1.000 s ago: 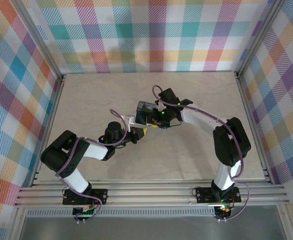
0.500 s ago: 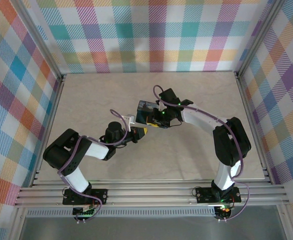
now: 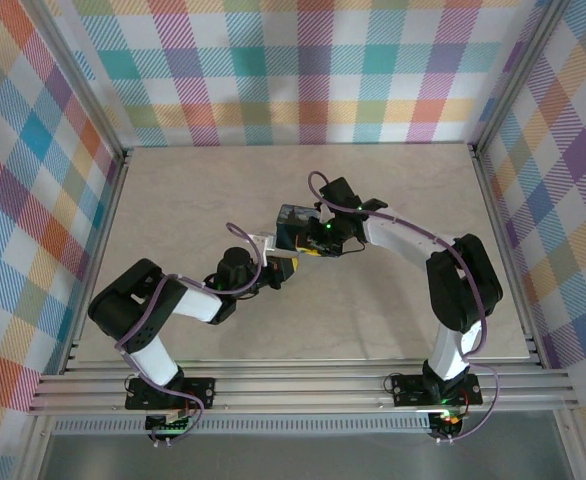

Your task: Unlock a padlock with a key

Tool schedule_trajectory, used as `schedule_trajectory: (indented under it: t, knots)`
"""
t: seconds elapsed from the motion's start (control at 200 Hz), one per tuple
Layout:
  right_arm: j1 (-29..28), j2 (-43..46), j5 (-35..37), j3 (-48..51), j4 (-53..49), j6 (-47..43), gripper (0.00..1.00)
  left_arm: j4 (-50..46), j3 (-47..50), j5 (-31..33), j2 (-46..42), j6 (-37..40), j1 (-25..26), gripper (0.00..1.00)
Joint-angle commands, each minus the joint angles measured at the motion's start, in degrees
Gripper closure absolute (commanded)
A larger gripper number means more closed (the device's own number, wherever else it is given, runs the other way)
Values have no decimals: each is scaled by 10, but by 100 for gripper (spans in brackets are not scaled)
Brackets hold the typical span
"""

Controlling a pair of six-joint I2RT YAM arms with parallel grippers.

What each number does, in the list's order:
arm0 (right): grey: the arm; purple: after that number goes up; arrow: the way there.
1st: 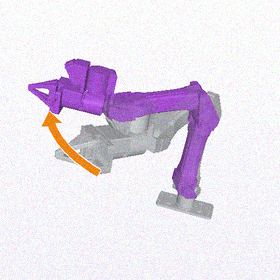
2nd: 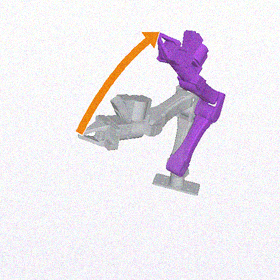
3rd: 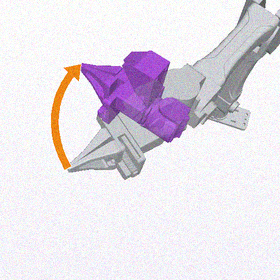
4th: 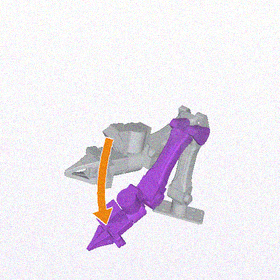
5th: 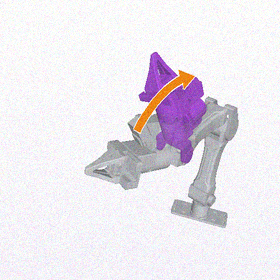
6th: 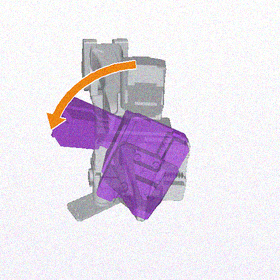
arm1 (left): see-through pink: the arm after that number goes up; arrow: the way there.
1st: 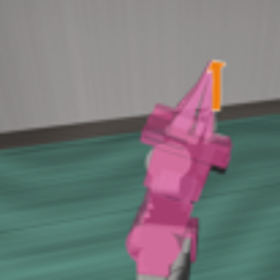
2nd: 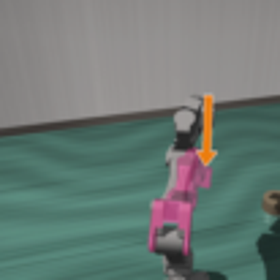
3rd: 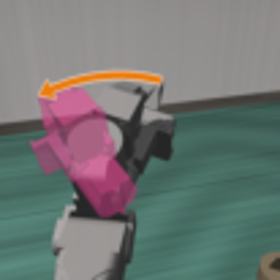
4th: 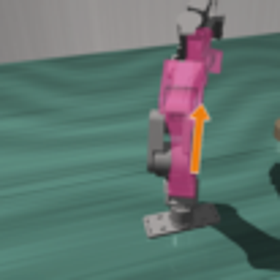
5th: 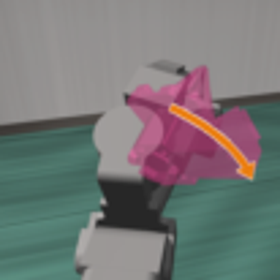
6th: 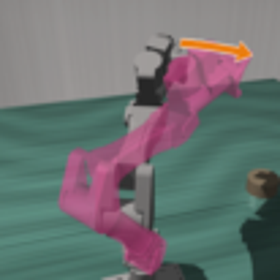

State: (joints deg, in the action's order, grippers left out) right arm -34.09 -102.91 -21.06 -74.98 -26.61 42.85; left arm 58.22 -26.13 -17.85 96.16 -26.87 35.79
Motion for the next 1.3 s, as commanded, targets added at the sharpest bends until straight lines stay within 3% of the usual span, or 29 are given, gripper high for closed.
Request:
schedule_trajectory:
  t: [0.0, 0.33, 0.745, 1.09, 1.295]
  knots:
    - [-10, 16, -28, 2, -19, -2, 100, 45, -11, 18, -14, 28, 8, 100]
    - [-11, 16, -40, 5, -17, 7, 100, 46, -19, 10, -3, 28, 8, 100]
    - [-12, 16, -46, 9, -25, -5, 100, 108, -37, -30, 20, -31, 5, 100]
    - [-11, 11, -78, 9, -30, -20, 100, 44, -44, -32, -2, 20, 0, 100]
    - [-11, 8, -88, 2, -45, -35, 100, 59, -38, -46, 5, 15, -16, 100]
